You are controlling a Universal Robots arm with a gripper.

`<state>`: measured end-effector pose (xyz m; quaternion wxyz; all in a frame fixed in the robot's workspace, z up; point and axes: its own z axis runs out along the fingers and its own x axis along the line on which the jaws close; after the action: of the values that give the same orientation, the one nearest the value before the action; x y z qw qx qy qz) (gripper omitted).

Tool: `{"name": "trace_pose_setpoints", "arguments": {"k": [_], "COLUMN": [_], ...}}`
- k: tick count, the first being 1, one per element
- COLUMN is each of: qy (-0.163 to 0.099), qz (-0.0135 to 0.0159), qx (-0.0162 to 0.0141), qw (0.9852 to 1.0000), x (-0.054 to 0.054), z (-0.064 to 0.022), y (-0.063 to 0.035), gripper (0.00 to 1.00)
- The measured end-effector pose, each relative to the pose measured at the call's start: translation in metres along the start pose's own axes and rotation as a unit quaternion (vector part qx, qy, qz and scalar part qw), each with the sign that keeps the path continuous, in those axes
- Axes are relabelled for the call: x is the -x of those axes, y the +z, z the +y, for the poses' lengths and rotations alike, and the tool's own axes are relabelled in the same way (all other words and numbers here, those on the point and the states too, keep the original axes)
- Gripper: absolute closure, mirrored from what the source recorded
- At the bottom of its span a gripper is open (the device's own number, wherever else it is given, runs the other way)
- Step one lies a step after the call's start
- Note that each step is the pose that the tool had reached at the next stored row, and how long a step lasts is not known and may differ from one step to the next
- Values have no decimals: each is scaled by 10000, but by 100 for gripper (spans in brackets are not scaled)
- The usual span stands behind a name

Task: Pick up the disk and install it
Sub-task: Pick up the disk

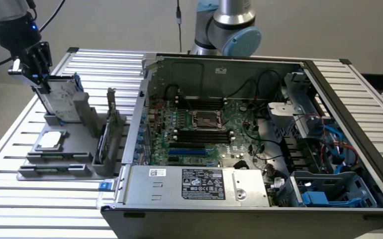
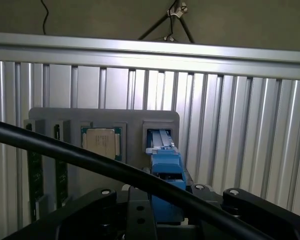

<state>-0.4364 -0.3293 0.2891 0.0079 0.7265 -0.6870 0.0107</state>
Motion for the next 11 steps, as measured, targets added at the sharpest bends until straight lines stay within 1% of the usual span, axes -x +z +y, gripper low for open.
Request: {"name": "trace_pose_setpoints", "arguments": {"k": [2,4,11], "qy": [0,-1,0], "qz": [21,35,38], "qx": [1,2,1], "qw": [10000,10000,10000], "x": [3,6,8], "z": [0,0,0], "y": [2,3,3], "gripper": [68,68,68]}}
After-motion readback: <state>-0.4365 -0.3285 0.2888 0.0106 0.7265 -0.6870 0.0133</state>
